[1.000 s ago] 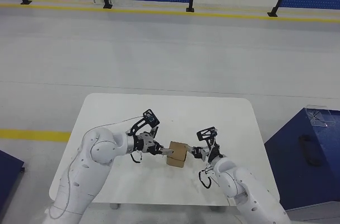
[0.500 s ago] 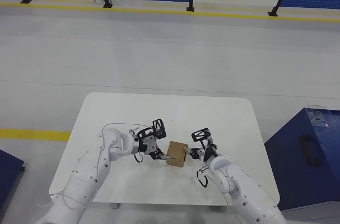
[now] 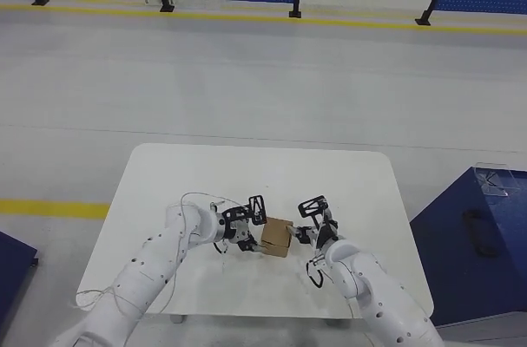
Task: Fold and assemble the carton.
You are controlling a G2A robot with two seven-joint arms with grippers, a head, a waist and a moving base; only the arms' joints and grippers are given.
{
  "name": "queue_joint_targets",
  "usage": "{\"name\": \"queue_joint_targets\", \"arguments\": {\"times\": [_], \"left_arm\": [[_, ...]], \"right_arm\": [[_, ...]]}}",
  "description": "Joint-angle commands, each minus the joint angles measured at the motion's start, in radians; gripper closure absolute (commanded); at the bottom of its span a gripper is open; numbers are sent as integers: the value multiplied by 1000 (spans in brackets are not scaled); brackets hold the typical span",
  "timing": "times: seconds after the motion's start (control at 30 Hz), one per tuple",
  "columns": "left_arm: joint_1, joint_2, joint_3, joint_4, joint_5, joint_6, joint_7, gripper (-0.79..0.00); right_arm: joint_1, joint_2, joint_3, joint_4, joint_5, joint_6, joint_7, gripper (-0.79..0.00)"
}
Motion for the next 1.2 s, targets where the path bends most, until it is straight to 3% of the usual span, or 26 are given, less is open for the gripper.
{"name": "queue_joint_targets", "arguments": {"times": [0.0, 0.37, 0.47, 0.57, 0.77, 1.07, 1.1, 1.17], "left_arm": [[-5, -4, 11, 7, 7, 10, 14, -785], [-37, -30, 62, 62, 1, 47, 30, -785], [-45, -36, 73, 77, -4, 44, 26, -690], [-53, -42, 80, 96, -17, 37, 14, -720], [-63, -47, 85, 106, -33, 23, 8, -616], [-67, -45, 75, 117, -54, 16, 1, -696], [-67, -43, 70, 118, -56, 15, 0, -767], [-66, -38, 59, 119, -66, 0, 0, -785]], "right_arm": [[-4, -1, 6, -4, -3, -4, 0, -785], [-22, -5, 36, -8, -12, -25, 4, -785], [-25, -7, 40, -7, -17, -29, 6, -785], [-29, -9, 43, -8, -24, -31, 8, -785], [-32, -14, 48, -11, -35, -31, 12, -785], [-35, -23, 65, -27, -22, -8, -2, -785], [-35, -24, 80, -30, -1, 4, -3, -785], [-34, -26, 111, -30, 51, 28, 12, -785]]}}
